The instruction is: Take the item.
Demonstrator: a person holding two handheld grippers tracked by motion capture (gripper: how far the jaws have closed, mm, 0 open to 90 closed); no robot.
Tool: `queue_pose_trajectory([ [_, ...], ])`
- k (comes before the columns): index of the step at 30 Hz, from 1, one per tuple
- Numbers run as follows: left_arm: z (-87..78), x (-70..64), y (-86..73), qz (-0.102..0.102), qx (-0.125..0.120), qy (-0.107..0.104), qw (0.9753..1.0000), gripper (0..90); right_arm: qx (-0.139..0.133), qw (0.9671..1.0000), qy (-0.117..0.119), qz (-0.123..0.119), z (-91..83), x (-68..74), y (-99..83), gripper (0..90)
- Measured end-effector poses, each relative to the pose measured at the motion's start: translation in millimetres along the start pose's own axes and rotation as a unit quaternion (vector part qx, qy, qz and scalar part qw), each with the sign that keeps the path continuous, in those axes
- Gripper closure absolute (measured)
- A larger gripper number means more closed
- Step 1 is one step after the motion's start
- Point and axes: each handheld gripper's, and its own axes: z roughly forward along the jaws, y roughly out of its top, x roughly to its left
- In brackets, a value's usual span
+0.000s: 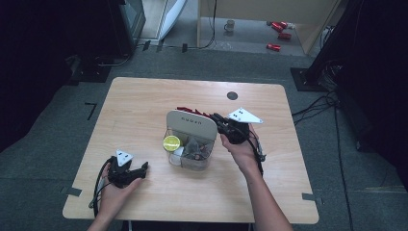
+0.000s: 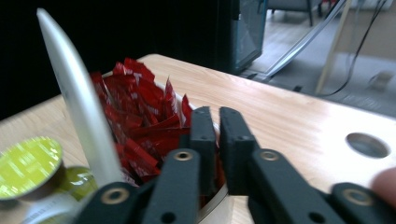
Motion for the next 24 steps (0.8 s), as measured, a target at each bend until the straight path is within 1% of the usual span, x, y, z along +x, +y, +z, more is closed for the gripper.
queue_pose_trajectory([
  [2, 0.0, 0.0, 0.0, 0.000, 0.000, 0.000, 1.0000, 25.4, 0.001, 1.0000, -0.003, -0.009, -0.1, 1.3, 0.5, 90.0],
  [5, -0.1, 0.2, 0.0, 0.000, 0.000, 0.000, 1.0000, 25.5, 0.004, 0.9999, -0.010, -0.007, -0.1, 0.8, 1.5, 90.0],
  [8, -0.2, 0.3, 0.0, 0.000, 0.000, -0.001, 1.0000, 25.6, 0.004, 1.0000, -0.008, -0.003, -1.3, 0.8, 4.4, 90.0],
  [12, -0.2, 0.2, 0.0, 0.000, 0.000, -0.001, 1.0000, 25.6, -0.001, 0.9999, -0.012, 0.001, -5.6, 1.0, 13.4, 90.0],
  [15, -0.1, 0.1, 0.0, -0.001, 0.000, 0.000, 1.0000, 25.6, -0.004, 0.9999, -0.013, -0.001, -9.6, -0.3, 21.6, 90.0],
  [22, 0.1, 0.0, 0.0, -0.002, -0.001, 0.000, 1.0000, 25.6, -0.019, 0.9997, -0.011, 0.007, -19.8, -4.1, 37.0, 90.0],
  [24, -0.1, 0.1, 0.0, -0.001, 0.000, 0.000, 1.0000, 25.6, -0.021, 0.9997, -0.012, 0.004, -22.5, -4.9, 41.5, 90.0],
])
